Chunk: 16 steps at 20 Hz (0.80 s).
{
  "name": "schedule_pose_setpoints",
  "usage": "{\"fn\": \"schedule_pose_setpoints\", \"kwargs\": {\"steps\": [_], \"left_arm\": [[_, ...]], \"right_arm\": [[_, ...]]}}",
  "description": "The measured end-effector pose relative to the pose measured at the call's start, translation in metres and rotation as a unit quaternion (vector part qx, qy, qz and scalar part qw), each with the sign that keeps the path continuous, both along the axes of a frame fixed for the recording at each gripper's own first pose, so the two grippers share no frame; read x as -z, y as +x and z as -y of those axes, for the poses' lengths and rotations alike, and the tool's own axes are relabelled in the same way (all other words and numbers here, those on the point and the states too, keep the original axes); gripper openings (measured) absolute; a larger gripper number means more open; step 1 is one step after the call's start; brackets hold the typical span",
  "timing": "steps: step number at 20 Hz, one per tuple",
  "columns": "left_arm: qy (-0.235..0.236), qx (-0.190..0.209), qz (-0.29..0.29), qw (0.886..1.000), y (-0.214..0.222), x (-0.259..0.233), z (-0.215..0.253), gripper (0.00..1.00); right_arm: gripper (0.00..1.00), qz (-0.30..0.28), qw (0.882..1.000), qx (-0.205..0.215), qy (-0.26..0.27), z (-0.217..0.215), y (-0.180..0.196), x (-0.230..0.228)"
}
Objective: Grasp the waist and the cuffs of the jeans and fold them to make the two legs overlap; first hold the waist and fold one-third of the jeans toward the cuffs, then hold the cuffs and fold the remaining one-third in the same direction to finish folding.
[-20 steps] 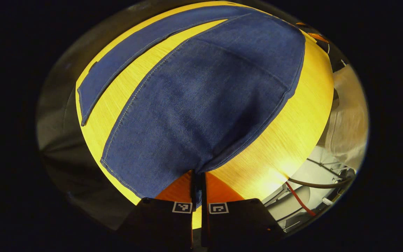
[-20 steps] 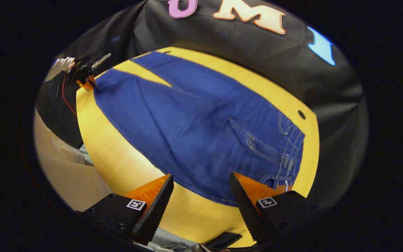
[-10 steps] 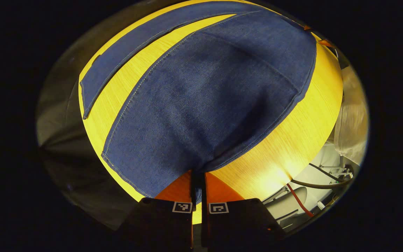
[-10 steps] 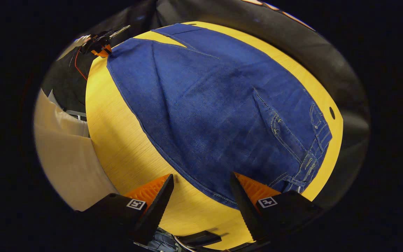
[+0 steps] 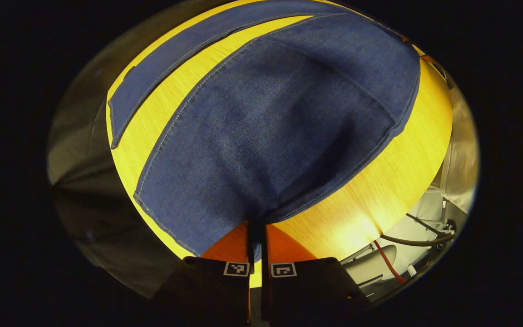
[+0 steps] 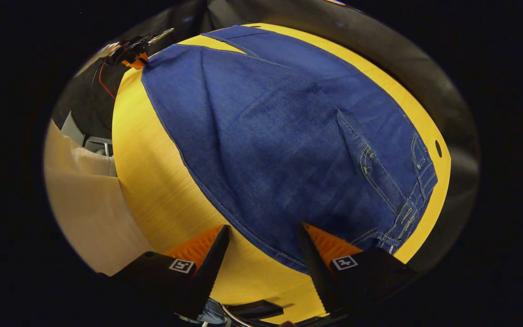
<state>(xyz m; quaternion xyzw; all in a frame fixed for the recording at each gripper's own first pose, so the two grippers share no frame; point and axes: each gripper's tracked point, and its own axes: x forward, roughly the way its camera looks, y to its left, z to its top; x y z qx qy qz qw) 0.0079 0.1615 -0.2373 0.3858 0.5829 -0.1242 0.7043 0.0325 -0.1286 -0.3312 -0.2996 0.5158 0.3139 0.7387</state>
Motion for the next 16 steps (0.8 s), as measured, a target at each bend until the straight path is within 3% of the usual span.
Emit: {"fn": "schedule_pose_setpoints", "kwargs": {"steps": [2, 3, 4, 6, 7, 10, 12, 16], "left_arm": [[0.002, -0.002, 0.002, 1.000, -0.001, 0.001, -0.003, 0.03], [0.002, -0.003, 0.004, 1.000, 0.000, 0.001, -0.003, 0.03], [0.000, -0.004, 0.008, 1.000, 0.001, 0.001, -0.002, 0.03], [-0.007, -0.010, 0.014, 1.000, 0.001, 0.001, -0.003, 0.03], [-0.011, -0.012, 0.017, 1.000, 0.001, 0.002, -0.003, 0.03], [-0.016, -0.010, 0.012, 1.000, 0.000, 0.002, -0.004, 0.03], [-0.022, -0.011, 0.006, 1.000, -0.001, 0.003, -0.003, 0.03], [-0.043, -0.017, -0.005, 0.999, 0.000, 0.002, -0.005, 0.02]], "right_arm": [[0.80, 0.001, 1.000, 0.004, 0.000, 0.007, 0.009, -0.002], [0.67, 0.005, 1.000, 0.008, 0.003, 0.006, 0.008, -0.001], [0.63, 0.009, 1.000, 0.012, 0.008, 0.005, 0.009, -0.002], [0.46, 0.018, 1.000, 0.012, 0.017, 0.008, 0.023, -0.002], [0.33, 0.020, 1.000, 0.014, 0.018, 0.006, 0.025, -0.004], [0.24, 0.013, 0.999, 0.049, 0.014, 0.006, 0.025, -0.007], [0.10, 0.012, 0.998, 0.063, 0.015, 0.008, 0.030, -0.007], [0.06, 0.029, 0.994, 0.108, 0.013, 0.009, 0.029, -0.007]]}}
